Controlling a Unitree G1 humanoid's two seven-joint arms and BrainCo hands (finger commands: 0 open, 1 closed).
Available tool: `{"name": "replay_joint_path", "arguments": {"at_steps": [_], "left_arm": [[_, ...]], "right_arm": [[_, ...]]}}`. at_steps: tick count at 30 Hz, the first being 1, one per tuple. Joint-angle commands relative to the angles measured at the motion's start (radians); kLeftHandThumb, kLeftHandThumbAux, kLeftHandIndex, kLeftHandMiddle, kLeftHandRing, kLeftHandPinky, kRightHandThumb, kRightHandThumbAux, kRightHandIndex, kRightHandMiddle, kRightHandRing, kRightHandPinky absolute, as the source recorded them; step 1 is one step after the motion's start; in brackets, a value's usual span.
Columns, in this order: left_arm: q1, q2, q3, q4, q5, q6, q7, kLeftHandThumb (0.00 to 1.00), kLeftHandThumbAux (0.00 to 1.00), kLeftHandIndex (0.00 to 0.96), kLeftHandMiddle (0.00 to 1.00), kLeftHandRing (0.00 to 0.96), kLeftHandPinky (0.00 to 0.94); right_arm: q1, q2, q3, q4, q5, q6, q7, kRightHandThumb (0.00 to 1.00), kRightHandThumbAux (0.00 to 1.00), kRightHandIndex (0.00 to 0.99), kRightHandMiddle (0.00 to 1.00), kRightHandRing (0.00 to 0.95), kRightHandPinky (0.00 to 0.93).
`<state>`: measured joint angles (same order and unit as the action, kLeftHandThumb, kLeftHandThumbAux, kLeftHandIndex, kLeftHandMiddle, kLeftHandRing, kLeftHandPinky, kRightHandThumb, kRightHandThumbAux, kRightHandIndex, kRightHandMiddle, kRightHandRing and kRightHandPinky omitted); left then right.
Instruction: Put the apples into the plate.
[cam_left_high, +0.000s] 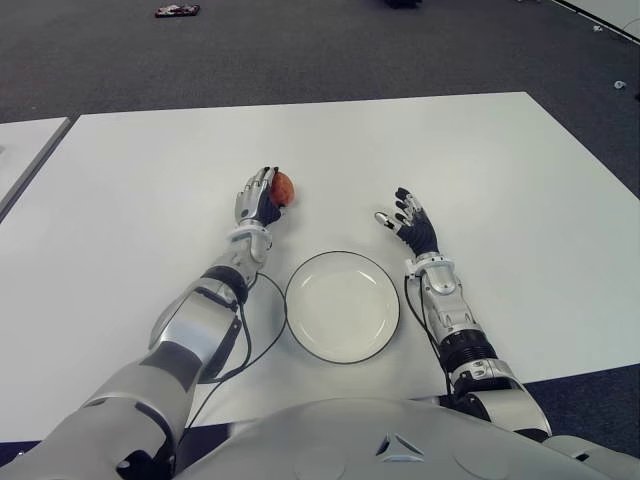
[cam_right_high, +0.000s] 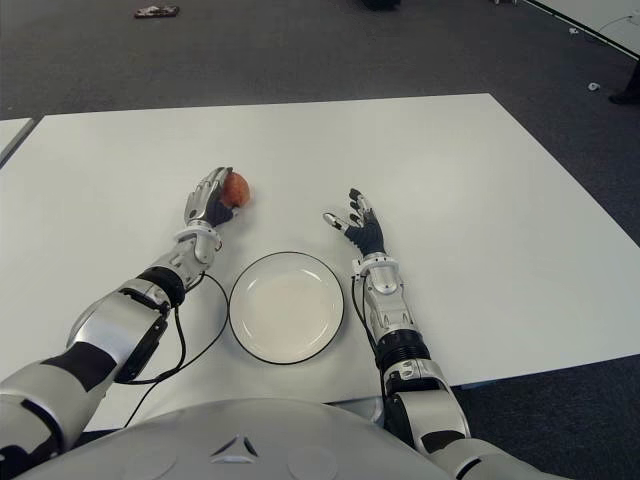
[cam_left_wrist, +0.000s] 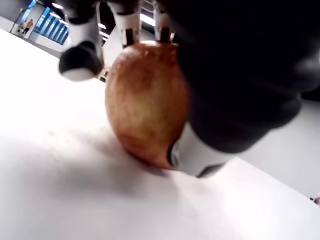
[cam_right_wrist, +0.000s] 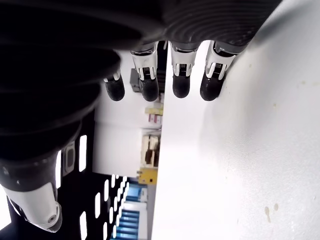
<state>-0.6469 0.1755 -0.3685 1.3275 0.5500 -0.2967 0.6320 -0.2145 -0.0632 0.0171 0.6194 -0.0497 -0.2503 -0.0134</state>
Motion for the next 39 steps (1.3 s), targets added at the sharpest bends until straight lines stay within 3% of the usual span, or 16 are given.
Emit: {"name": "replay_joint_path", "arguments": {"at_steps": [1, 18, 39], "left_arm": [[0.018, -0.012, 0.009, -0.004, -0.007, -0.025, 0.012, 0.739, 0.699, 0.442, 0.875, 0.863, 0.860], [0.021, -0.017, 0.069, -0.027, -0.066, -0.101, -0.010, 0.739, 0.699, 0.442, 0.882, 0.871, 0.871], [0.026, -0.034, 0.271, -0.124, -0.278, -0.178, -0.117, 0.745, 0.697, 0.443, 0.880, 0.876, 0.879]], "right_arm": [[0.024, 0.001, 0.002, 0.035, -0.005, 0.042, 0.009, 0.132, 0.668, 0.014, 0.031, 0.035, 0.060], [0.020, 0.005, 0.003, 0.039, -0.008, 0.051, 0.001, 0.133, 0.673, 0.013, 0.032, 0.039, 0.063], [0.001, 0.008, 0.004, 0.083, -0.009, 0.020, -0.004, 0.119, 0.663, 0.021, 0.075, 0.078, 0.115]]}}
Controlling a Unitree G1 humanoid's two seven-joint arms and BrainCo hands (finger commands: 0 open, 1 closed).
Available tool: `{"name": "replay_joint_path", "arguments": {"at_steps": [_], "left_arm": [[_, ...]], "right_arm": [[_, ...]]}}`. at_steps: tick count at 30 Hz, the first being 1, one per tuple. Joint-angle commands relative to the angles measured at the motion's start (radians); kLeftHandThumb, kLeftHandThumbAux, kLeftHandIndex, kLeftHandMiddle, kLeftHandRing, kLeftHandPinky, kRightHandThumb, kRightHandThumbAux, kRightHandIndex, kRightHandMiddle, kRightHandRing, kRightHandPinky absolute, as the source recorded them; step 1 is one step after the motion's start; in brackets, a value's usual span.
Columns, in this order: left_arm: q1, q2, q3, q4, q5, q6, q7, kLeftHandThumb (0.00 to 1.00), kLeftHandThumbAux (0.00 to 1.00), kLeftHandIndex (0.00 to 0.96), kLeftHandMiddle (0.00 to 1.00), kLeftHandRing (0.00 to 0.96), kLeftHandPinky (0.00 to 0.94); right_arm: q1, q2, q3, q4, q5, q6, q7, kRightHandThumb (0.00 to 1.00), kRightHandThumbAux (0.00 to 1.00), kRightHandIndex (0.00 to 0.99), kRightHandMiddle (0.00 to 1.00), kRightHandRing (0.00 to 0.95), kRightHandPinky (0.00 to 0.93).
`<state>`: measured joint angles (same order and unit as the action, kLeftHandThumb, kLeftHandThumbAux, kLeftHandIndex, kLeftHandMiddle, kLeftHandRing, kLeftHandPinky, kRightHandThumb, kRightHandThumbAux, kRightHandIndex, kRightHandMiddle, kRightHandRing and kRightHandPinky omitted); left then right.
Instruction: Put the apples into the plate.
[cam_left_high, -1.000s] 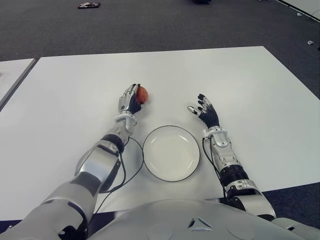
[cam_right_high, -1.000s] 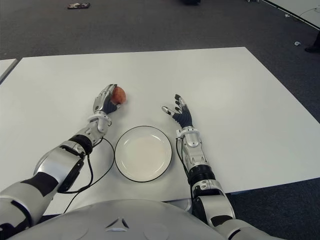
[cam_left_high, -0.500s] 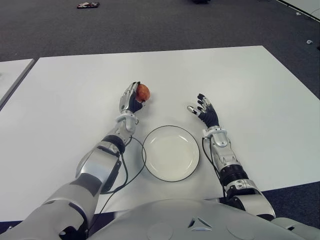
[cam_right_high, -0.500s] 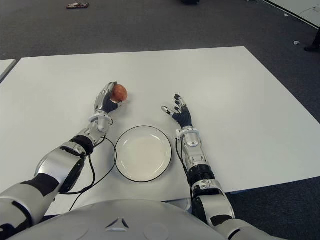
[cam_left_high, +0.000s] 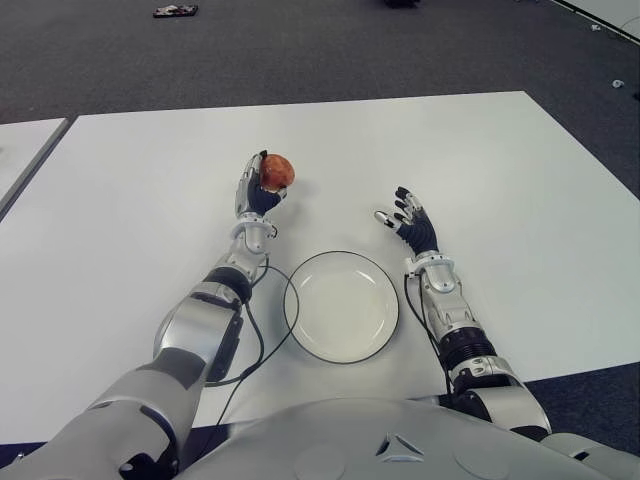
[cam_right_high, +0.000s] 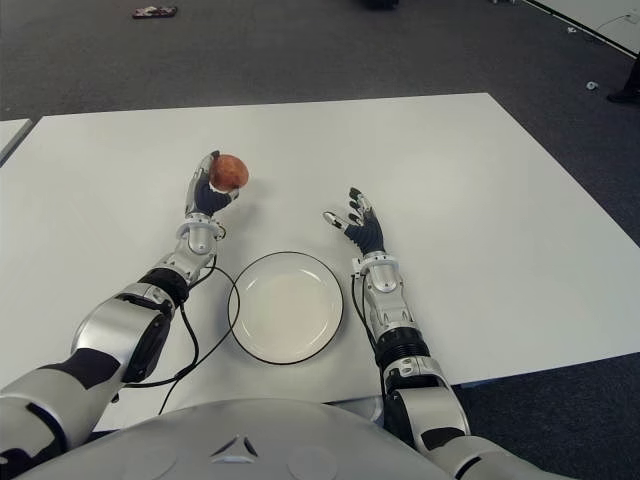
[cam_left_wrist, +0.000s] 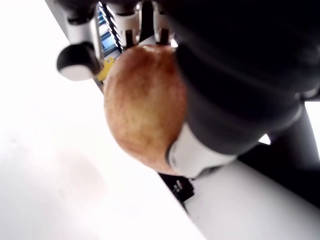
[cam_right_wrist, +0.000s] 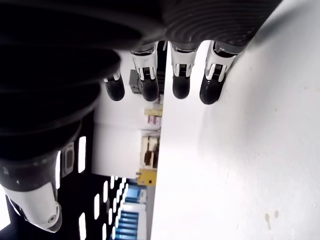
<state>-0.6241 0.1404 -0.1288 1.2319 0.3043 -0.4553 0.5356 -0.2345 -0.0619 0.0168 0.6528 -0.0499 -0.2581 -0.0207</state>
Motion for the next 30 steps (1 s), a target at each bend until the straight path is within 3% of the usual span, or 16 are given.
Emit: {"name": "replay_joint_path", "arguments": {"at_steps": [1, 14, 30], "left_arm": [[0.004, 0.001, 0.037, -0.033, -0.038, -0.021, -0.023, 0.745, 0.697, 0.443, 0.880, 0.876, 0.879], [0.012, 0.008, 0.116, -0.098, -0.114, -0.084, -0.076, 0.747, 0.696, 0.443, 0.889, 0.882, 0.882], [0.060, -0.013, 0.156, -0.252, -0.165, -0.125, -0.166, 0.746, 0.696, 0.444, 0.892, 0.887, 0.883]], "right_arm": [[0.020, 0.007, 0.004, 0.053, -0.009, 0.025, 0.003, 0.119, 0.664, 0.022, 0.076, 0.080, 0.117], [0.005, 0.007, 0.004, 0.083, -0.009, 0.008, -0.001, 0.118, 0.675, 0.024, 0.091, 0.097, 0.131], [0.000, 0.006, 0.003, 0.089, -0.007, 0.006, 0.002, 0.121, 0.669, 0.021, 0.091, 0.089, 0.101]]}}
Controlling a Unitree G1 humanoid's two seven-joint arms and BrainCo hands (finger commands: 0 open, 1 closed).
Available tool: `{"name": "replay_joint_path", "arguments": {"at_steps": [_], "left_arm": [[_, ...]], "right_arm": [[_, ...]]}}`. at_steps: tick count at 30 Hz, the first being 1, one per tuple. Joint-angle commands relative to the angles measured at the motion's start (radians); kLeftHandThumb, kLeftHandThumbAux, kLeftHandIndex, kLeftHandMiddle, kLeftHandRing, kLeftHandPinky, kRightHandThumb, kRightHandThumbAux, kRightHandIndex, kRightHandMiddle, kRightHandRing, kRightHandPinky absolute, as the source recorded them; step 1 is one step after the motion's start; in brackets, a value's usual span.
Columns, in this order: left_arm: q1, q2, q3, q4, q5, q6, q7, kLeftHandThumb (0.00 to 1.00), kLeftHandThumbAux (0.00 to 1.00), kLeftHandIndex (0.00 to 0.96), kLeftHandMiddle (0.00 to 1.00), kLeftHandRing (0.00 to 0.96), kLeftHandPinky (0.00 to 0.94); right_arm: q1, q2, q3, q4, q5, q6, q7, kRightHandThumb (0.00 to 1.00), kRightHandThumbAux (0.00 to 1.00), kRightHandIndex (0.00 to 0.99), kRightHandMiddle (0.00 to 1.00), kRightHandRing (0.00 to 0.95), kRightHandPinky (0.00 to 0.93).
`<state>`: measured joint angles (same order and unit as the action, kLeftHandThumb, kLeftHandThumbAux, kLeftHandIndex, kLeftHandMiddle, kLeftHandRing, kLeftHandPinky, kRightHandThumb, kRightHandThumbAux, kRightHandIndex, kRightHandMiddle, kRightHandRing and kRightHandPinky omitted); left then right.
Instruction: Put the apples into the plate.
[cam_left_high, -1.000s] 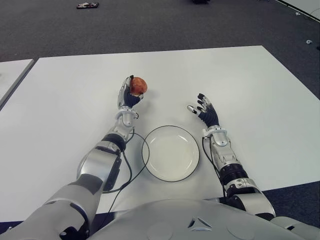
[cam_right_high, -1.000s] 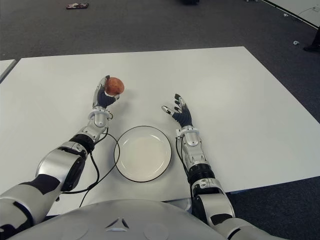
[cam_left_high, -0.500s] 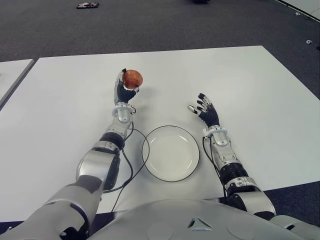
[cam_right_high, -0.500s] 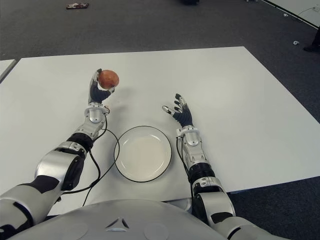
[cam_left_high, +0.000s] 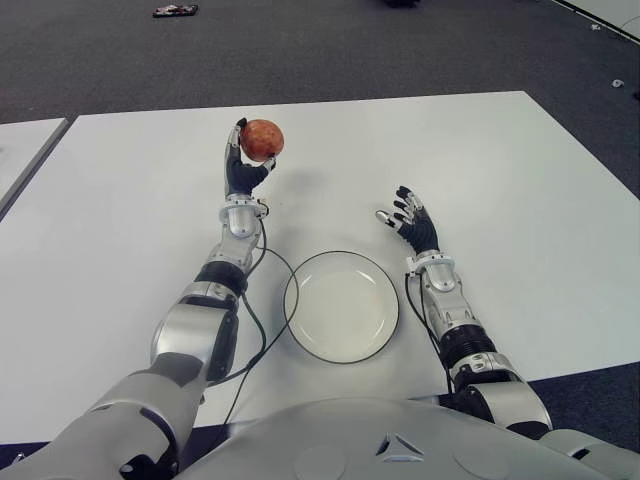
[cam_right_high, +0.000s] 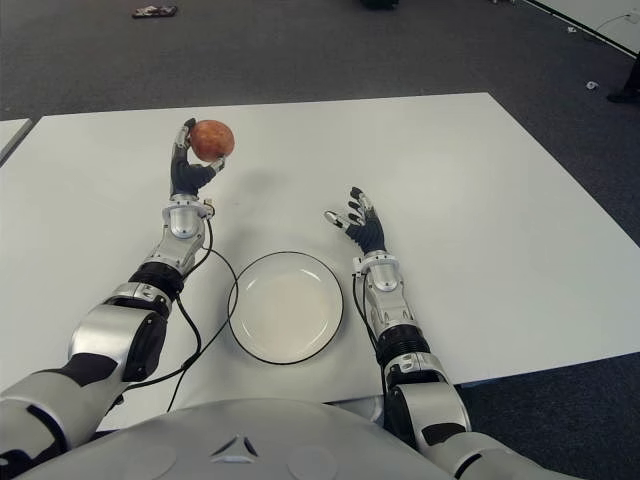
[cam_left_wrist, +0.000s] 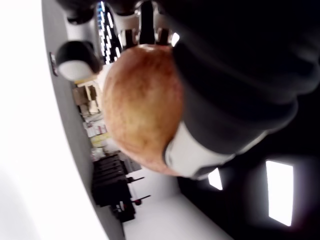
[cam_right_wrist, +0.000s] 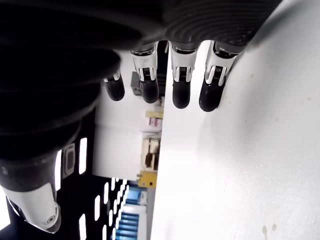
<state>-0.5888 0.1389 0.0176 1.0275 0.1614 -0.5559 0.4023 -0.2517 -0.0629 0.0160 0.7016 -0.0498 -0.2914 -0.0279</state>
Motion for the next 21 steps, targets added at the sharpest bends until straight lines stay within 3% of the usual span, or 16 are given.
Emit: {"name": "replay_joint_path", "arguments": {"at_steps": [1, 7, 13, 21], "left_arm": [[0.033, -0.015, 0.010, -0.068, -0.026, -0.024, -0.041, 0.746, 0.696, 0.444, 0.891, 0.887, 0.882], [0.108, -0.039, -0.002, -0.258, -0.034, 0.019, -0.082, 0.747, 0.696, 0.444, 0.893, 0.886, 0.878], [0.224, -0.064, -0.047, -0.564, -0.025, 0.115, -0.162, 0.747, 0.696, 0.444, 0.889, 0.879, 0.834], [0.337, -0.061, -0.116, -0.795, -0.011, 0.135, -0.270, 0.747, 0.696, 0.444, 0.887, 0.876, 0.823]], "right_arm": [[0.017, 0.007, 0.004, 0.041, -0.007, 0.039, 0.009, 0.121, 0.669, 0.020, 0.089, 0.087, 0.100], [0.014, 0.006, 0.003, 0.047, -0.007, 0.039, 0.007, 0.121, 0.666, 0.020, 0.071, 0.074, 0.100], [0.011, 0.006, 0.000, 0.055, -0.007, 0.038, 0.002, 0.120, 0.667, 0.023, 0.072, 0.076, 0.108], [0.005, 0.006, 0.001, 0.064, -0.009, 0.034, -0.002, 0.115, 0.664, 0.019, 0.074, 0.073, 0.093]]}}
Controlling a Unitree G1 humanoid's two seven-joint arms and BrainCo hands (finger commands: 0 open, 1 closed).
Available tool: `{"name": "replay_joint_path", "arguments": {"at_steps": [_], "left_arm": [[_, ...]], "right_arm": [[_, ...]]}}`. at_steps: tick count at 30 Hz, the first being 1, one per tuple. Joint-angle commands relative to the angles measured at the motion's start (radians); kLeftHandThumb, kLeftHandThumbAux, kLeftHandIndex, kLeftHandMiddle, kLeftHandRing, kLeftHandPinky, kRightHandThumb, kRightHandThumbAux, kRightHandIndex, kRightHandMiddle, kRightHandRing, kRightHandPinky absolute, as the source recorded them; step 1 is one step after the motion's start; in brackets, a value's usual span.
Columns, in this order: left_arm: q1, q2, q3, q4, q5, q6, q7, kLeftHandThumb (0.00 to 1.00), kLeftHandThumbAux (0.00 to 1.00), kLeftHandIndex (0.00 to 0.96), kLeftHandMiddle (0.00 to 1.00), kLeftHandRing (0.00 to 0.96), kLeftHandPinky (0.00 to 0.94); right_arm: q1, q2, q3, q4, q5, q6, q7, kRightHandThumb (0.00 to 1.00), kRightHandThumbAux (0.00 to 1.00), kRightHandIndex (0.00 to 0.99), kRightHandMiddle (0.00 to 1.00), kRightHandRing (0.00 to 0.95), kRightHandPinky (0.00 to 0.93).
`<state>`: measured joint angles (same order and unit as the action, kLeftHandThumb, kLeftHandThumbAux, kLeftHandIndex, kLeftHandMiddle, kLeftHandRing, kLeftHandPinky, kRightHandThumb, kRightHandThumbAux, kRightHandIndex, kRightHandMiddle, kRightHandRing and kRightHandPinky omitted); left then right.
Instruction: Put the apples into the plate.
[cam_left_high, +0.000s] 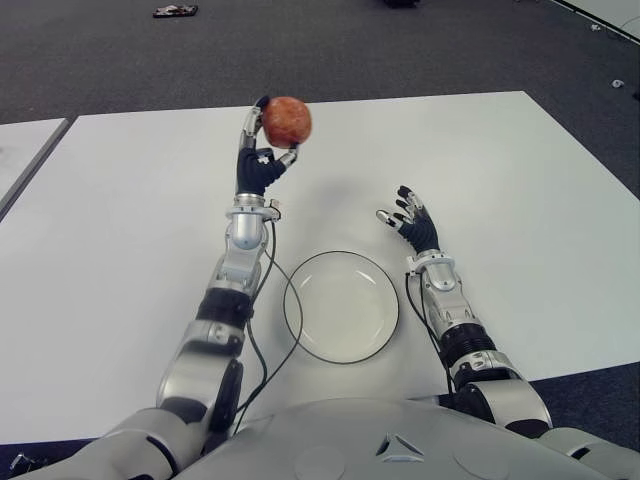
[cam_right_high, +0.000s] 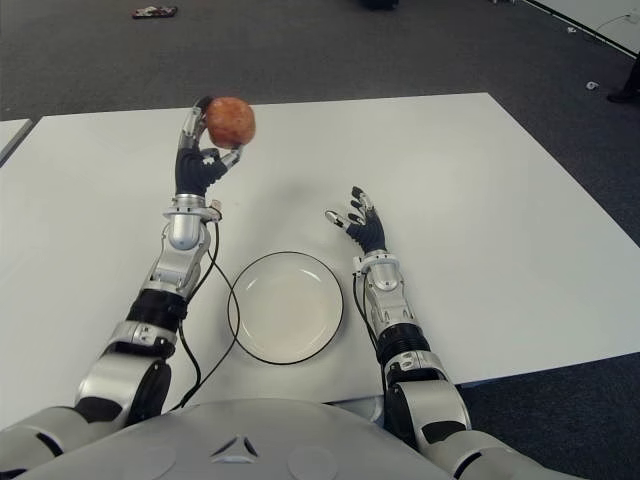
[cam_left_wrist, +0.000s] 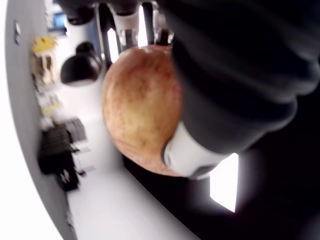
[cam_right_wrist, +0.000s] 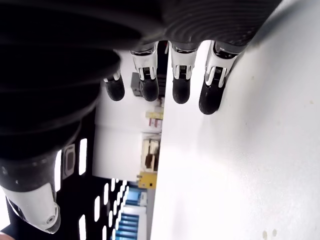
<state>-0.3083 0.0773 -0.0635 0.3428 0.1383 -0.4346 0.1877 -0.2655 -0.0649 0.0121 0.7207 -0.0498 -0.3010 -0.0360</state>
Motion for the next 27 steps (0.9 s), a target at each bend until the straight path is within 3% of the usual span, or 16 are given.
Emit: {"name": "replay_joint_path", "arguments": {"at_steps": [1, 10, 20, 27], "left_arm": [[0.067, 0.003, -0.041, -0.128, 0.023, 0.012, -0.060, 0.747, 0.696, 0.444, 0.887, 0.877, 0.837], [0.116, 0.037, -0.090, -0.227, 0.130, -0.036, -0.086, 0.747, 0.696, 0.444, 0.885, 0.881, 0.864], [0.151, 0.097, -0.167, -0.335, 0.113, -0.096, -0.236, 0.744, 0.697, 0.444, 0.885, 0.882, 0.878], [0.135, 0.118, -0.210, -0.311, 0.157, -0.208, -0.263, 0.741, 0.696, 0.444, 0.865, 0.872, 0.849]], "right_arm": [[0.018, 0.008, 0.005, 0.045, -0.009, 0.044, 0.006, 0.115, 0.664, 0.019, 0.075, 0.074, 0.095], [0.015, 0.011, 0.007, 0.043, -0.009, 0.048, 0.005, 0.124, 0.666, 0.020, 0.087, 0.086, 0.107], [0.012, 0.016, 0.009, 0.031, -0.008, 0.057, 0.007, 0.144, 0.681, 0.013, 0.061, 0.066, 0.080], [0.015, 0.020, 0.013, 0.023, -0.013, 0.055, -0.001, 0.138, 0.682, 0.019, 0.051, 0.061, 0.097]]}}
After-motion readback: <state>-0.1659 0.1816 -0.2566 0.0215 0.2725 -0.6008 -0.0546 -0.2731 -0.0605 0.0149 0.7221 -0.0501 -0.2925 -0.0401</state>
